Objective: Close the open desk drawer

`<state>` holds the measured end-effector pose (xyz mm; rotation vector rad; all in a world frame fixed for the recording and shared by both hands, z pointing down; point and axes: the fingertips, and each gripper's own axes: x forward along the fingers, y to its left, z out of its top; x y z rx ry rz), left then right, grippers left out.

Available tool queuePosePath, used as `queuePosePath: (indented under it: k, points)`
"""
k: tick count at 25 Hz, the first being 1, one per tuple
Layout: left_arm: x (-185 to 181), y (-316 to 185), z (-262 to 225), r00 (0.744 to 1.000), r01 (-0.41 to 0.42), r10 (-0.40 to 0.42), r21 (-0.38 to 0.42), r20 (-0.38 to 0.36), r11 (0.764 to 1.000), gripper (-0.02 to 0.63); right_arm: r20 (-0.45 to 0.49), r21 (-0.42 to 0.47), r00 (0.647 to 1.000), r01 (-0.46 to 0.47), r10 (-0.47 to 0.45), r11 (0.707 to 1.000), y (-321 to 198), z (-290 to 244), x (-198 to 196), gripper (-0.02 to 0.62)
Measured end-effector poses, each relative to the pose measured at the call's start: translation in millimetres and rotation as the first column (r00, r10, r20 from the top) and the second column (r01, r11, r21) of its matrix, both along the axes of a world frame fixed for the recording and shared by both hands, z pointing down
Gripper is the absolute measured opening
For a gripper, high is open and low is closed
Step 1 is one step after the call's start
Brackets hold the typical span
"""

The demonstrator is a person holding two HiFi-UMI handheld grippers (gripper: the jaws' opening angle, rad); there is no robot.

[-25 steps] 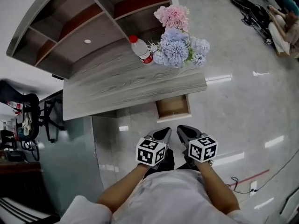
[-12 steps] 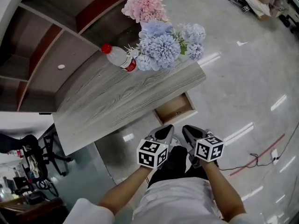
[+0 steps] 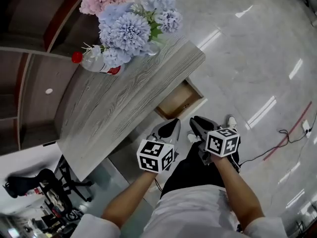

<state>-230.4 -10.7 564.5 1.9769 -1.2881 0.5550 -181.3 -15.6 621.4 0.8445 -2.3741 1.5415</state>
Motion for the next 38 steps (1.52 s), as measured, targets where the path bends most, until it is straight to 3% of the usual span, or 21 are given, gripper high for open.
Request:
queuePosePath:
  k: [8,16,25,38]
  points:
    - [-9.2,7.3,14.0,0.999,-0.021,0.021,-0.020,0.031,1.000,0.003,0.100,-0.108,0.977,-0.177,0.188,0.978,-5.6,26.0,-7.2,0.144]
    - [-14.4,8.3,14.8,0.998,-0.035,0.036,-0.023,0.042,0.999,0.003,0.119,-0.173,0.954,-0.254,0.276,0.952,-11.5,47.4,-18.0,0.170]
    - [-22.4,2.9,12.9,0.999,-0.007,0.008,-0.022,0.041,1.000,0.003,0.149,-0.235,0.944,-0.254,0.293,0.938,-14.9,50.6,-24.6,0.163]
    - [-17.7,-8.6,8.2,0.999,-0.007,0.008,-0.009,0.033,1.000,0.003,0.215,-0.207,0.937,-0.232,0.276,0.950,-16.7,21.2,-26.3,0.163]
